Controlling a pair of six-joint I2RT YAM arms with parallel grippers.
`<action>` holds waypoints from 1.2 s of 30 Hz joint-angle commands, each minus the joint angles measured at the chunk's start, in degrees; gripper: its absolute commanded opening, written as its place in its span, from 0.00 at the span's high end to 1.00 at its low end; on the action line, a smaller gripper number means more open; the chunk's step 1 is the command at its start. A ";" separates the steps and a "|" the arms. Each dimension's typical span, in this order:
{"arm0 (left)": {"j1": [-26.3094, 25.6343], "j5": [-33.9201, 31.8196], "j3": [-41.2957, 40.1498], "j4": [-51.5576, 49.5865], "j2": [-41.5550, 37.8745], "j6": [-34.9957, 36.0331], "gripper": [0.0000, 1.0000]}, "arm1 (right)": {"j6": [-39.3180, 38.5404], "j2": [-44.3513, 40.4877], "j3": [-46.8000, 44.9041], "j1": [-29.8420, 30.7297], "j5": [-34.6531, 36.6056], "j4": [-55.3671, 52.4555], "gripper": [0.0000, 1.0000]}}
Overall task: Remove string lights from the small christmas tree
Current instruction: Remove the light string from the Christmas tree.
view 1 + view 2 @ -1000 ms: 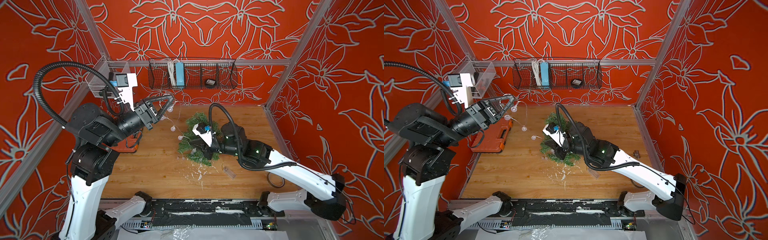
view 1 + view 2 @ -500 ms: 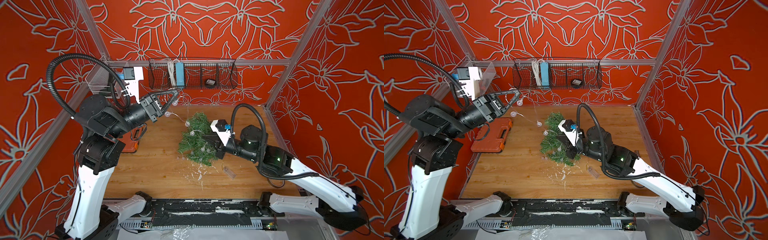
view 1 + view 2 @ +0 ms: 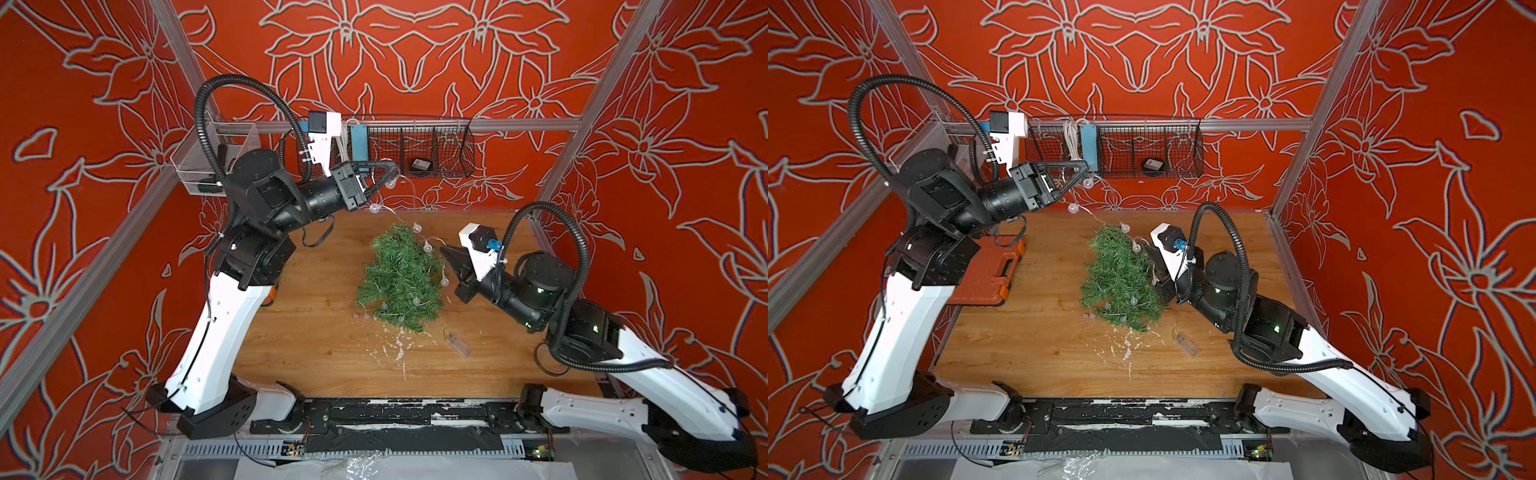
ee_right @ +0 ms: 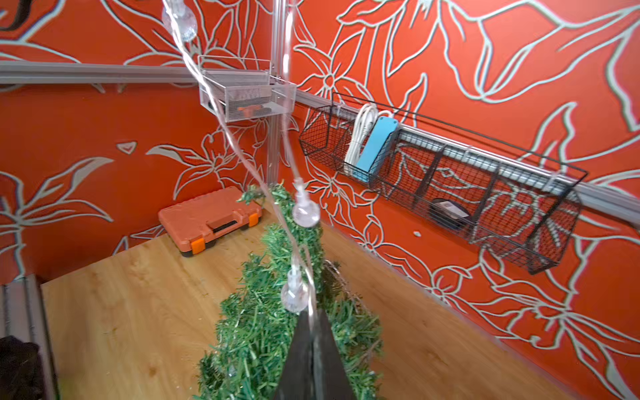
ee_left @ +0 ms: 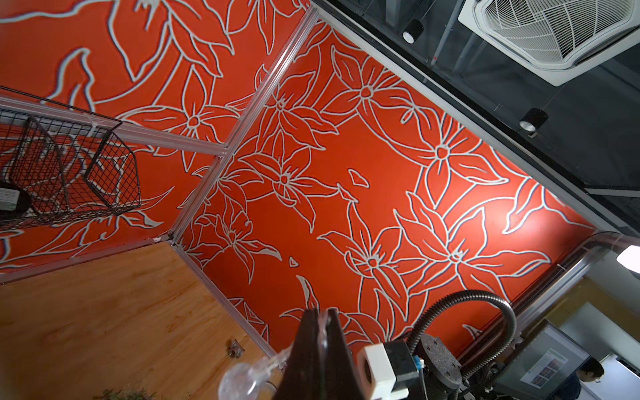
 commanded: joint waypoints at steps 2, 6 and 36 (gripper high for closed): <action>-0.63 -1.05 4.49 0.10 1.62 1.11 1.00 | -5.02 1.37 5.47 -1.45 6.59 0.60 1.00; -0.62 -1.41 5.14 0.09 2.73 1.19 1.00 | -6.77 2.47 8.35 -3.60 8.39 1.28 1.00; 23.37 -3.17 -11.04 6.87 9.71 3.40 1.00 | 3.06 61.97 76.39 -25.22 -40.36 -15.56 1.00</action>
